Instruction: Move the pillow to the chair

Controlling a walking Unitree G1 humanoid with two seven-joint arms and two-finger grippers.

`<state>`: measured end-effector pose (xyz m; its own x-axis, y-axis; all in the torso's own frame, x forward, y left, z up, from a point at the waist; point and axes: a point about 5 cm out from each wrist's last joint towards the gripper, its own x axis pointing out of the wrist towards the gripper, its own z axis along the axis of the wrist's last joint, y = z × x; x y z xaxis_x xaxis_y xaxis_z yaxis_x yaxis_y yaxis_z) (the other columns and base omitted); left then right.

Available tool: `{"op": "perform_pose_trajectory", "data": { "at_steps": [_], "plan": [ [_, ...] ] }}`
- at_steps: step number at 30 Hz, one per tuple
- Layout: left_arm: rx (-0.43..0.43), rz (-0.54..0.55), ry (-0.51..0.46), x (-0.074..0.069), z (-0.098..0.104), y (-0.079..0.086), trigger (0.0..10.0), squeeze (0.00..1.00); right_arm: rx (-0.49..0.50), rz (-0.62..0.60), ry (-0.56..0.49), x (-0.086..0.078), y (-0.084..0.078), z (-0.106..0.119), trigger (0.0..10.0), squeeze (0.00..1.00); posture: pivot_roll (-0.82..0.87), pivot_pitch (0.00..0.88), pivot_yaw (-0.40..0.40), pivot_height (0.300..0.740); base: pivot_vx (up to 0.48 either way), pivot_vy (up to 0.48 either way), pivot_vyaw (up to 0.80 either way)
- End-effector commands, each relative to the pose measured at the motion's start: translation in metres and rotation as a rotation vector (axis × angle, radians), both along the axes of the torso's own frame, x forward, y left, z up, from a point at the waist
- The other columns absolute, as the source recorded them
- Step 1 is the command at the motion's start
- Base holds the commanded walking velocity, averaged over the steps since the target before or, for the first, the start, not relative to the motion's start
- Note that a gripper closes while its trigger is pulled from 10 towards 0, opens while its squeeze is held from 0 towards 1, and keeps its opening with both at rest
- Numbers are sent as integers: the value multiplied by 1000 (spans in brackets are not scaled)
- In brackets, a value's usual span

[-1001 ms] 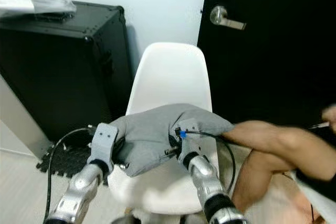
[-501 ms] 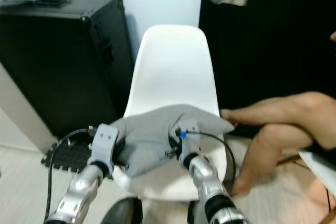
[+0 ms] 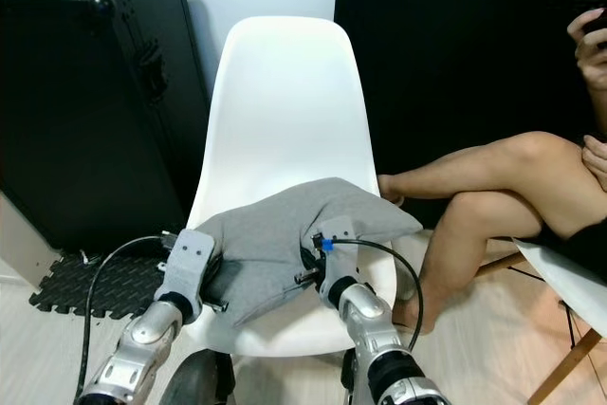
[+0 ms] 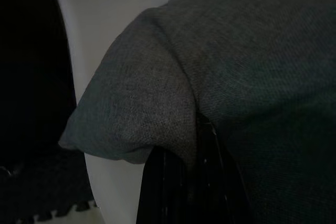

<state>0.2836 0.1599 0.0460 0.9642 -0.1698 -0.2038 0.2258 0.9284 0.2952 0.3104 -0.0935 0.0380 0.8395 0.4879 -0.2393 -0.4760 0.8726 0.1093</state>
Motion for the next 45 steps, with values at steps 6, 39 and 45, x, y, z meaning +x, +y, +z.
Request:
{"op": "perform_pose_trajectory", "data": {
  "at_steps": [6,39,45],
  "plan": [
    [263,-27,67,-9,-16,15,10000,0,-65,113,81,-8,6,-13,10000,0,69,123,-117,576,0,0,0],
    [487,677,143,-84,-3,108,10000,0,-480,-100,-101,13,-69,11,10000,0,100,115,-83,576,0,0,0],
    [218,625,-82,-43,33,96,10000,0,-80,-271,-212,30,-51,47,10000,0,98,113,-85,576,0,0,0]
  ]
}}
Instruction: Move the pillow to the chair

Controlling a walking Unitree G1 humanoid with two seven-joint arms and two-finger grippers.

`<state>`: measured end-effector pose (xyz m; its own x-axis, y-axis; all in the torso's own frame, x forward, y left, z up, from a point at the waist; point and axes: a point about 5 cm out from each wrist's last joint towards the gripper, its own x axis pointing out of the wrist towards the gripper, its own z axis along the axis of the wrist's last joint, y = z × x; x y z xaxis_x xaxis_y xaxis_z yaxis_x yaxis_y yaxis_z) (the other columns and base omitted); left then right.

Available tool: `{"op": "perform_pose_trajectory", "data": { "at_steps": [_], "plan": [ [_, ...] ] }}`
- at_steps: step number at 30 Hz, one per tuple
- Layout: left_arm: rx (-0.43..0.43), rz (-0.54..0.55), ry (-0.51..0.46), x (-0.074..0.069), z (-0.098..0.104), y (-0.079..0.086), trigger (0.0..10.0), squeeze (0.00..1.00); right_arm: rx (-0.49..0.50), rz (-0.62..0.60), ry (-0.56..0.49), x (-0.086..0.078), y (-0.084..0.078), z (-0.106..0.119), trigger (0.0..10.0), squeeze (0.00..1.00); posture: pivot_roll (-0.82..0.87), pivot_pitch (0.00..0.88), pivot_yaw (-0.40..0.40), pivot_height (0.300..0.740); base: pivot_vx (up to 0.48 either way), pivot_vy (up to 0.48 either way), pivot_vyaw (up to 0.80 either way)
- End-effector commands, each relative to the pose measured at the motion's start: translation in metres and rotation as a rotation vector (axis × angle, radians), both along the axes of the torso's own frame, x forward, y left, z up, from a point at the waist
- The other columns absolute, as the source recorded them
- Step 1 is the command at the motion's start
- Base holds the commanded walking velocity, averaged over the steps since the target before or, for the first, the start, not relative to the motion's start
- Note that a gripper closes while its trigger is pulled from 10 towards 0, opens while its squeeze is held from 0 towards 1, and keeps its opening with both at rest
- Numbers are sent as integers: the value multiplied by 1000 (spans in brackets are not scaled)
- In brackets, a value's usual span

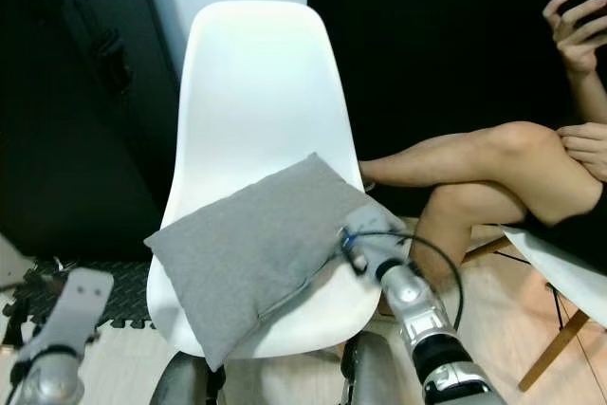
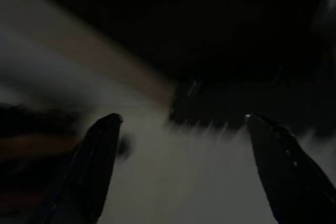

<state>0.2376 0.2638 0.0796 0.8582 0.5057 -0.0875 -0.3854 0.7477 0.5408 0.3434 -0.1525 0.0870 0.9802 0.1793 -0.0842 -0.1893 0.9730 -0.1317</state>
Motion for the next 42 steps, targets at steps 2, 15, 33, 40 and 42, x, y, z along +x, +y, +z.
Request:
{"op": "perform_pose_trajectory", "data": {
  "at_steps": [2,15,33,40,42],
  "plan": [
    [-126,-115,-36,17,-1,-19,10000,0,178,157,38,-4,31,-4,10000,0,97,111,-78,576,0,0,0],
    [-123,-299,45,46,-10,-45,10000,0,-345,577,328,-38,67,-64,10000,0,99,117,-81,576,0,0,0],
    [-125,-341,4,58,-4,-51,10000,0,154,476,239,-22,90,-33,10000,0,100,109,-82,576,0,0,0],
    [-139,-424,44,50,-11,-54,10000,0,21,369,180,-10,44,-25,10000,0,107,96,-79,576,0,0,0],
    [-145,-458,53,48,-12,-55,10000,0,2,365,179,-7,33,-23,10000,0,107,96,-78,576,0,0,0]
  ]
}}
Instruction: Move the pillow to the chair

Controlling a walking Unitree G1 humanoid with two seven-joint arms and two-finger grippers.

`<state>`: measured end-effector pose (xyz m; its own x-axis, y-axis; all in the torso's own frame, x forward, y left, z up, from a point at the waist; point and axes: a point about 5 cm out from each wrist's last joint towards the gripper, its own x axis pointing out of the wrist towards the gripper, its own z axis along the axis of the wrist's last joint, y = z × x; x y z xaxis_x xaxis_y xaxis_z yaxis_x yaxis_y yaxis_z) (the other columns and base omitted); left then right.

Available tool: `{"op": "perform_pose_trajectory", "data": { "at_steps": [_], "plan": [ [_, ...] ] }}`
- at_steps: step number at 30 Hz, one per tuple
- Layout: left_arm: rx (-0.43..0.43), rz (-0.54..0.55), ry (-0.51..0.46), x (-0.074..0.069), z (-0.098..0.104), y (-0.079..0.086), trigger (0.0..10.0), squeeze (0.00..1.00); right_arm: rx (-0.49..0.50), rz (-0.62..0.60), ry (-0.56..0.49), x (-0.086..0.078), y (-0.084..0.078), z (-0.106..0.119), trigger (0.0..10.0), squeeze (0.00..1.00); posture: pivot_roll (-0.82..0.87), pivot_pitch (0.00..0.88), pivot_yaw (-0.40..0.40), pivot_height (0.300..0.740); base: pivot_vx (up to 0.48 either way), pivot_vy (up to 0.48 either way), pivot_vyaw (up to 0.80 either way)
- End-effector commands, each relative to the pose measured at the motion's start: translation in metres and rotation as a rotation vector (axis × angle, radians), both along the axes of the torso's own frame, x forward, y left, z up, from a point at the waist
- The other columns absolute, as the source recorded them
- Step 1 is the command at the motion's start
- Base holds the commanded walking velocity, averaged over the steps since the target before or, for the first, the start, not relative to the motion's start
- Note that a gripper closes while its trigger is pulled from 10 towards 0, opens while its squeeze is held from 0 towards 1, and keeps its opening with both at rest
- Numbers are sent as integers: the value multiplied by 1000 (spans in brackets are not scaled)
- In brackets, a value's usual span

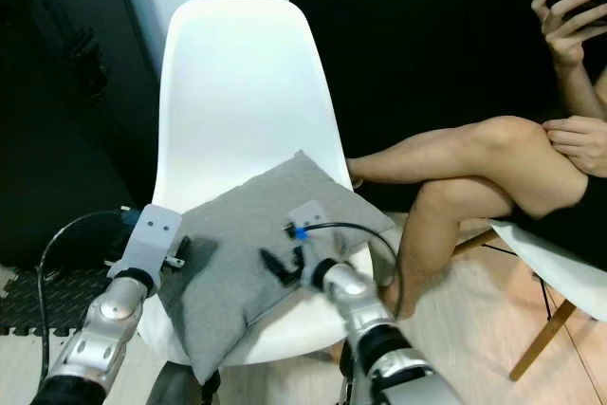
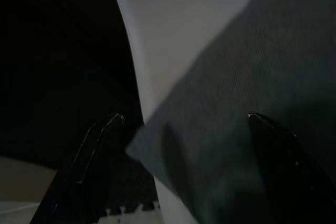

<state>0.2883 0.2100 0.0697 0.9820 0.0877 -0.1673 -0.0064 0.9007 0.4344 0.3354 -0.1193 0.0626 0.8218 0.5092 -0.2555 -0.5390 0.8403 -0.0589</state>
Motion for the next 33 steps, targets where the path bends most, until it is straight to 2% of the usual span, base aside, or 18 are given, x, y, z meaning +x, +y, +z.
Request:
{"op": "perform_pose_trajectory", "data": {
  "at_steps": [1,2,5,6,8,9,11,13,16,19,20,21,22,25,27,28,30,33],
  "plan": [
    [-5,-59,17,-4,-3,-3,10000,0,-16,17,-16,3,-8,4,10000,0,107,96,-78,576,0,0,0],
    [-12,-91,20,-6,-4,-5,10000,0,-34,43,-18,4,-16,7,10000,0,104,94,-77,576,0,0,0],
    [-7,-114,19,-6,-4,-6,10000,0,-67,89,-18,4,-21,9,10000,0,100,93,-75,576,0,0,0],
    [-19,-141,16,-7,-2,-6,10000,0,-129,177,27,1,-27,7,10000,0,96,88,-71,576,0,0,0],
    [-19,-141,16,-7,-2,-6,10000,0,-129,177,27,1,-27,7,10000,0,96,88,-71,576,0,0,0],
    [-45,-163,9,-6,0,-7,10000,0,-189,235,53,-2,-28,2,10000,0,97,87,-71,576,0,0,0],
    [-159,-334,23,-10,7,-23,10000,0,-309,352,98,-12,-25,-10,10000,0,102,90,-77,576,0,0,0],
    [-256,-508,45,-17,13,-41,10000,0,-347,376,92,-14,-20,-14,10000,0,104,90,-81,576,0,0,0],
    [-347,-648,58,-22,20,-59,10000,0,-325,326,58,-8,-16,-9,10000,0,106,95,-85,576,0,0,0],
    [-462,-797,59,-25,33,-90,10000,0,-305,125,-18,10,-21,7,10000,0,104,99,-84,576,0,0,0],
    [-462,-797,59,-25,33,-90,10000,0,-305,125,-18,10,-21,7,10000,0,104,99,-84,576,0,0,0],
    [-490,-843,75,-27,36,-100,10000,0,-291,61,-38,15,-25,13,10000,0,103,102,-82,576,0,0,0],
    [-513,-922,136,-33,36,-114,10000,0,-283,-39,-67,22,-34,21,10000,0,100,103,-80,576,0,0,0],
    [-509,-943,164,-35,35,-117,10000,0,-290,-66,-75,23,-38,24,10000,0,100,103,-80,576,0,0,0],
    [-373,-965,316,-43,16,-105,10000,0,-344,-163,-83,26,-55,26,10000,0,91,106,-72,576,0,0,0],
    [-373,-965,316,-43,16,-105,10000,0,-344,-163,-83,26,-55,26,10000,0,91,106,-72,576,0,0,0],
    [-254,-958,449,-51,2,-84,10000,0,-370,-243,-83,27,-68,27,10000,0,95,109,-73,576,0,0,0],
    [-80,-925,575,-58,-11,-55,10000,0,-378,-288,-80,27,-75,27,10000,0,98,112,-73,576,0,0,0]
  ]
}}
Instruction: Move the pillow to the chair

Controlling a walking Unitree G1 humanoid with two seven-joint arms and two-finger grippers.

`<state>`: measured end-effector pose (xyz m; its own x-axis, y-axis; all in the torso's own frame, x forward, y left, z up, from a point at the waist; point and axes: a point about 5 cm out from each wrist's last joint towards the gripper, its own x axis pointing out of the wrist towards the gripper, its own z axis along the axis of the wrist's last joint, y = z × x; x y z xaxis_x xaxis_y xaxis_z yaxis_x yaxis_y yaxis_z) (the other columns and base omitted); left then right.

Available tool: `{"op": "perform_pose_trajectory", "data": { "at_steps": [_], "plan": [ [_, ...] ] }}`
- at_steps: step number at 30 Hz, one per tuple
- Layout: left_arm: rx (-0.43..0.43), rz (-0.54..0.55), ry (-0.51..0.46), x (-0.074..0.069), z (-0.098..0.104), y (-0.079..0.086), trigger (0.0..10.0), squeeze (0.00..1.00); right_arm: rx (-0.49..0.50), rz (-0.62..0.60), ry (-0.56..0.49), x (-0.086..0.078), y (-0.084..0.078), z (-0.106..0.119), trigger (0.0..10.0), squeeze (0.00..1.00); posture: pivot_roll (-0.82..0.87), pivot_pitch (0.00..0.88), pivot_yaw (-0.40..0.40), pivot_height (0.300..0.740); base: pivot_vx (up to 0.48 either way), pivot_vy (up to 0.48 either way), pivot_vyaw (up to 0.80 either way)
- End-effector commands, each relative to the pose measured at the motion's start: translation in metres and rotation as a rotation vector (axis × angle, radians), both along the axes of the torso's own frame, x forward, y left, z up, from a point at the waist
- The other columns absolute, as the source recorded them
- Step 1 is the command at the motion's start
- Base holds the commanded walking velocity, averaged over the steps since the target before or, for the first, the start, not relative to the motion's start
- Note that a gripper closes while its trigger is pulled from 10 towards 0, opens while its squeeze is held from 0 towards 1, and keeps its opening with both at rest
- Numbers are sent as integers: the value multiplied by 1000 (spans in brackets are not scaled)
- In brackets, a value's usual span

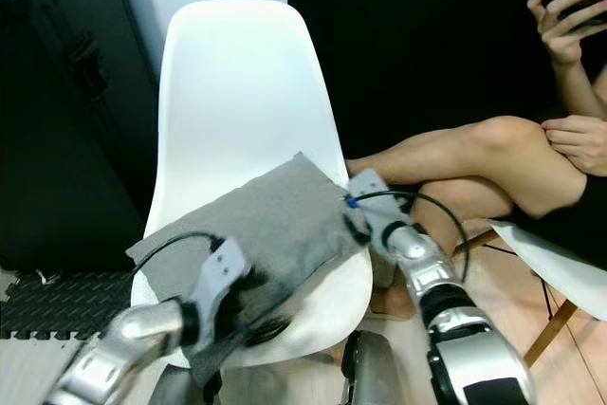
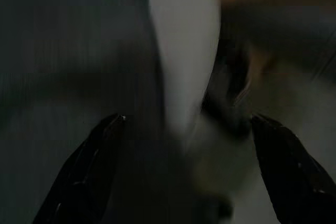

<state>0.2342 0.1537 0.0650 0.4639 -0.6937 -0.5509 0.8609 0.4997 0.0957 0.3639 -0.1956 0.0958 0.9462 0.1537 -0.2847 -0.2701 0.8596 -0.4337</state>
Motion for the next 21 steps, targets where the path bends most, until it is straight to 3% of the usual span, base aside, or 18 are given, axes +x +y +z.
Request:
{"op": "perform_pose_trajectory", "data": {
  "at_steps": [1,5,8,9,10,11,15,18,20,21],
  "plan": [
    [101,-12,29,-5,-9,11,10000,0,4,-20,26,-2,1,-6,10000,0,98,112,-73,576,0,0,0],
    [271,58,-19,0,-11,38,10000,0,0,-27,22,-2,4,-8,10000,0,103,114,-73,576,0,0,0],
    [450,223,-144,14,-9,72,10000,0,12,-27,23,-2,9,-10,10000,0,107,116,-73,576,0,0,0],
    [450,223,-144,14,-9,72,10000,0,12,-27,23,-2,9,-10,10000,0,107,116,-73,576,0,0,0],
    [542,357,-251,25,-2,94,10000,0,21,-23,24,-3,12,-11,10000,0,110,117,-73,576,0,0,0],
    [568,409,-291,29,1,101,10000,0,24,-20,25,-3,13,-12,10000,0,110,117,-73,576,0,0,0],
    [713,557,-415,32,16,134,10000,0,39,-5,30,-4,19,-14,10000,0,111,117,-72,576,0,0,0],
    [773,634,-496,34,25,146,10000,0,50,0,32,-5,21,-15,10000,0,112,119,-72,576,0,0,0],
    [742,643,-542,36,30,141,10000,0,51,5,34,-5,23,-17,10000,0,112,119,-72,576,0,0,0],
    [683,649,-558,39,31,134,10000,0,53,6,36,-6,23,-17,10000,0,112,119,-72,576,0,0,0]
  ]
}}
